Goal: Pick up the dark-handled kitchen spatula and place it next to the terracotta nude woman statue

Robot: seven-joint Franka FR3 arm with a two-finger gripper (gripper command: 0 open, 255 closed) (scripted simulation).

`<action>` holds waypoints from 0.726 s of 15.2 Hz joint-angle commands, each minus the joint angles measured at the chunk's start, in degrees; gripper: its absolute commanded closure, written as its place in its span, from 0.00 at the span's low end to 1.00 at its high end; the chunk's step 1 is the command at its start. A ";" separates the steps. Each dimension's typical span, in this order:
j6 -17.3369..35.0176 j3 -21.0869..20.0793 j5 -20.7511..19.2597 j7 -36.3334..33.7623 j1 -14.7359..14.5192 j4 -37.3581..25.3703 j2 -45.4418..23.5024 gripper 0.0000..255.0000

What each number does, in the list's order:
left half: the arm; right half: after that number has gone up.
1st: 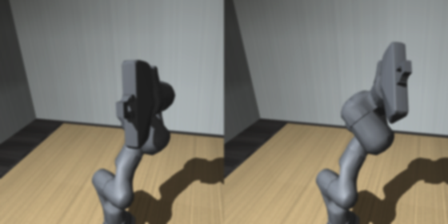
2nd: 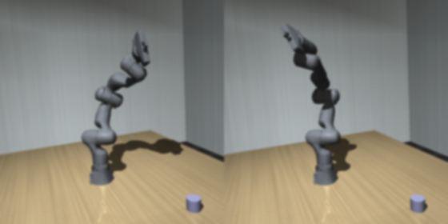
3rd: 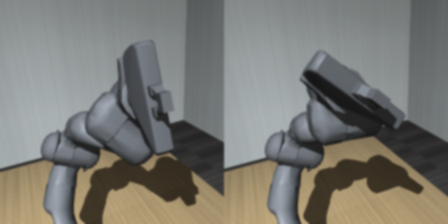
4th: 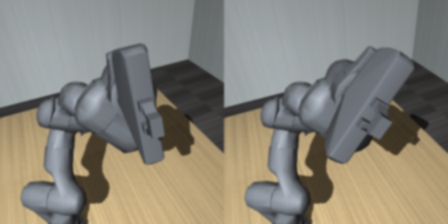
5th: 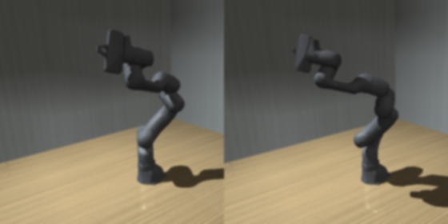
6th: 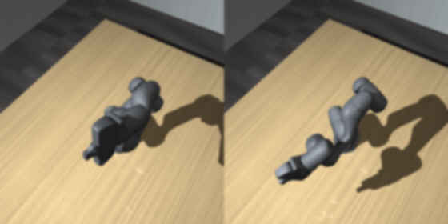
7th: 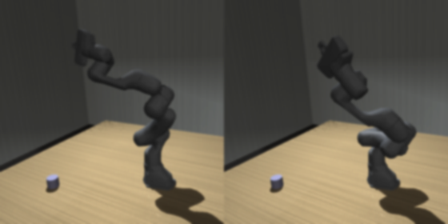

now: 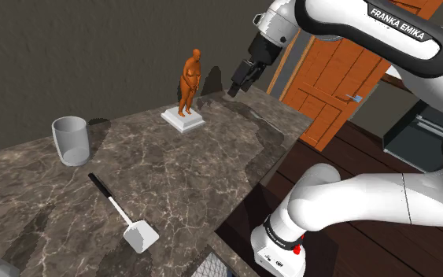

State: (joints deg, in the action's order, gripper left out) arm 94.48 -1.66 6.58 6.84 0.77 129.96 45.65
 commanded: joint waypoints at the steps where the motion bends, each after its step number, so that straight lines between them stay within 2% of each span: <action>1: 0.00 0.00 0.00 0.00 0.00 0.00 0.00 0.00; 11: 10.96 -12.80 5.13 -12.66 -2.32 7.34 -4.13 0.00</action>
State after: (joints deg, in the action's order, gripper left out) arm 104.11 -13.10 11.20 -4.45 -1.33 136.69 42.24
